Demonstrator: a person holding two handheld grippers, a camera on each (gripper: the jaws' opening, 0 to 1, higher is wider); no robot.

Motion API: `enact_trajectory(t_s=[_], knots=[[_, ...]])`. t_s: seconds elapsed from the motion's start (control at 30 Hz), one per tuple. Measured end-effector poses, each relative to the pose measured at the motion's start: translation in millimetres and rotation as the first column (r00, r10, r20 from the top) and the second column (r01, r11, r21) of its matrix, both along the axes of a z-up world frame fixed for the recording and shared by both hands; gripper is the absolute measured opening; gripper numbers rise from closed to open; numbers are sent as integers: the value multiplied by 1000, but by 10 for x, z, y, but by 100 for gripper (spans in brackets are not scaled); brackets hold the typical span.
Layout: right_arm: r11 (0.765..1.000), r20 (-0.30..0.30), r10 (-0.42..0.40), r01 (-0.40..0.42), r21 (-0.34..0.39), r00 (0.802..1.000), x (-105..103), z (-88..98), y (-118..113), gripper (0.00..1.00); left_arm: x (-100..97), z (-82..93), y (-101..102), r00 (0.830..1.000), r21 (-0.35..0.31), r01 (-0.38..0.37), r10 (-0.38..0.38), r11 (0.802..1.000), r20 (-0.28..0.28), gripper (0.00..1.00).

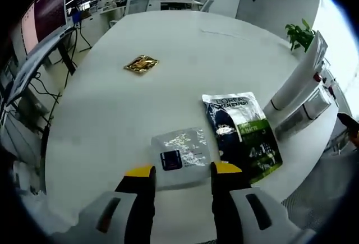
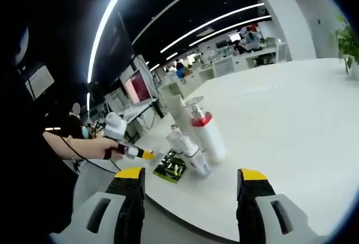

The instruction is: Arrange the skincare products in the storage area until every visible bottle or jar stands upright without overlapping.

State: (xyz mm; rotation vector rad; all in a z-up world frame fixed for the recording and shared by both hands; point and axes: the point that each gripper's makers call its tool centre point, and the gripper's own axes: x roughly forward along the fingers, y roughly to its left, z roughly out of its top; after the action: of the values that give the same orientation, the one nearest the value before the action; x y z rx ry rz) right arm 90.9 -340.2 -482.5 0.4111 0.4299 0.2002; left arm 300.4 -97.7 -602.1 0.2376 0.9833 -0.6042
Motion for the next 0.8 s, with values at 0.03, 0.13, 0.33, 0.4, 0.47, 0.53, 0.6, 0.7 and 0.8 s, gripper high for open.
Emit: enact_trajectory(t_s=[0.03,0.13,0.33,0.4,0.47,0.53,0.6,0.7,0.8], knots=[[1000,1,0,0,-1,1000,0,2,2,67,-14,1,3,1000,0,-3,3,1000,-4,36],[1000,2,-3,3,0,1000,-2,-4,-16,67,-69,-52,9,1000,8,1,-1,1000,-25,36],[1000,2,-3,3,-4,1000,-5,-11,-22,67,-158,-116,11,999,32,22,-20,999,-39,36],[1000,2,-4,4,-1,1000,-5,-13,-28,66,-170,-127,7,999,35,19,-17,999,-44,36],[1000,0,-1,1,-1,1000,-9,-18,-24,66,-179,-139,-3,999,38,23,-21,999,-45,36],[1000,-1,0,0,-4,1000,-8,-15,-14,66,-191,-148,-14,999,40,25,-23,999,-48,36],[1000,-1,-1,1,-4,1000,-9,-18,-19,66,-215,-153,-17,998,42,26,-24,999,-51,36],[1000,0,-5,5,-1,1000,-8,-11,-17,65,-270,-155,-14,998,49,30,-28,998,-55,36],[1000,-1,-3,3,-3,1000,-10,-17,-21,65,-279,-154,-12,998,56,37,-34,998,-49,36]])
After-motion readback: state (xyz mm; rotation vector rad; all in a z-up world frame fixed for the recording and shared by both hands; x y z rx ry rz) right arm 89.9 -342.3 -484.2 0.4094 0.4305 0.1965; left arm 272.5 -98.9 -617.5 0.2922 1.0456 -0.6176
